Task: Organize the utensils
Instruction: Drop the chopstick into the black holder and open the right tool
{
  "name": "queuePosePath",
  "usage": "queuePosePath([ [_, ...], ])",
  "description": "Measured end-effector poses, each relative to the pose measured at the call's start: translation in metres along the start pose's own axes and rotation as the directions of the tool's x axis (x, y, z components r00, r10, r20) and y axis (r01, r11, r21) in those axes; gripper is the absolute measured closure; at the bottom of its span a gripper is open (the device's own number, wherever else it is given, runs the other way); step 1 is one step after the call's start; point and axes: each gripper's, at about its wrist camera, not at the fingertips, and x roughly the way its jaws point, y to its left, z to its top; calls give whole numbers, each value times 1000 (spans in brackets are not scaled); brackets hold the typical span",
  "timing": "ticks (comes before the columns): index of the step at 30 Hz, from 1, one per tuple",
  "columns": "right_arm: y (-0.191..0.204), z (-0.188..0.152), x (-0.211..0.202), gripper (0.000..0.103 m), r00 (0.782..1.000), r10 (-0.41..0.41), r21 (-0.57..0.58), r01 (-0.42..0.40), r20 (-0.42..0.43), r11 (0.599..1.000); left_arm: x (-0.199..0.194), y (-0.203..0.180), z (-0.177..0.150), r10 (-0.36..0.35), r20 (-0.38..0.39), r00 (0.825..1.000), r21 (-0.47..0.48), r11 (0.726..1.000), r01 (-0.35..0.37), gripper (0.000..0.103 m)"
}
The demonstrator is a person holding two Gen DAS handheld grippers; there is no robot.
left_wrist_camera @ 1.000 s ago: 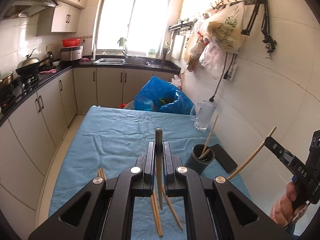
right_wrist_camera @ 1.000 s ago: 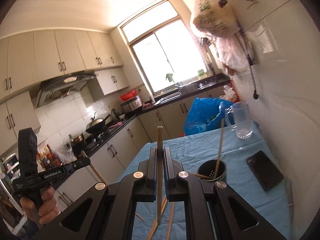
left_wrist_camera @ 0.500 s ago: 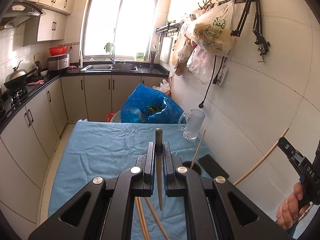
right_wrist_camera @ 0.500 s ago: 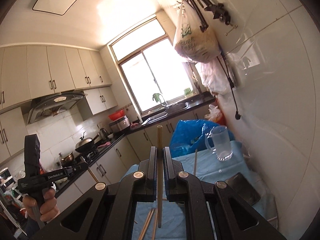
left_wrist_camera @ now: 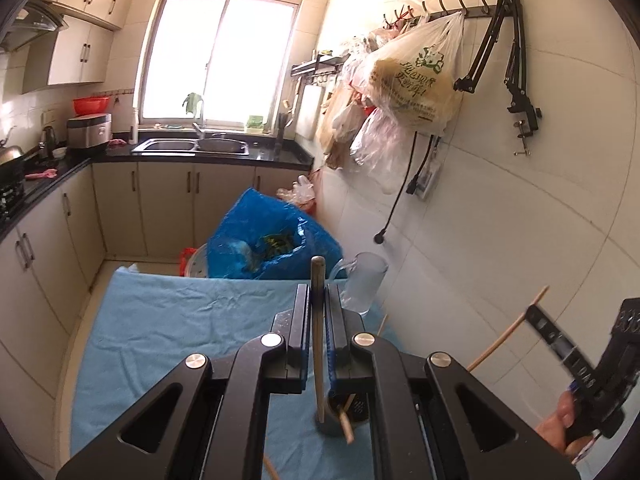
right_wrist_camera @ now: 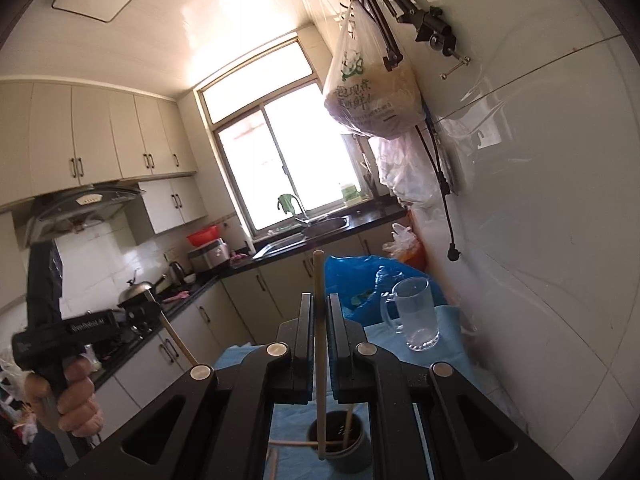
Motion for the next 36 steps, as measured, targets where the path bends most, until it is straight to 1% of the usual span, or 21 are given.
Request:
queuePosePath([
  [3,-3,0,19,97,1000,-19,-15,19,-9,1000,17,-3,5,-31,-2,1000,-12,999,31,97],
  [6,-8,-5,41,97,999,-30,-22,29,-41,999,40,-8,3,-51,-28,998,-14,999,51,97],
  [11,-13,-21,75,97,993,-41,-36,37,-112,999,74,-11,-13,-69,-96,993,-13,998,68,97],
  [16,-17,-46,104,97,979,-69,-66,57,-189,996,99,-7,-31,-66,-161,985,-14,998,65,97],
  [22,-23,-67,123,96,961,-95,-74,79,-259,994,113,0,-46,-78,-218,973,-25,997,74,97],
  [25,-26,-71,128,95,953,-99,-66,83,-287,994,116,1,-50,-86,-232,969,-30,996,82,97],
  [30,-27,-73,131,95,946,-102,-70,84,-309,994,117,-2,-51,-86,-241,967,-27,996,82,97],
  [32,-26,-73,129,92,944,-95,-71,77,-316,995,115,-3,-51,-84,-238,968,-29,996,79,97],
  [34,-25,-71,124,84,946,-97,-77,77,-308,994,111,-3,-49,-83,-231,969,-30,996,79,96],
  [35,-23,-70,122,81,948,-98,-82,77,-302,994,109,-3,-48,-85,-227,970,-31,996,80,95],
  [36,-22,-69,118,76,950,-97,-87,74,-296,993,107,-3,-47,-87,-224,971,-33,996,82,94],
])
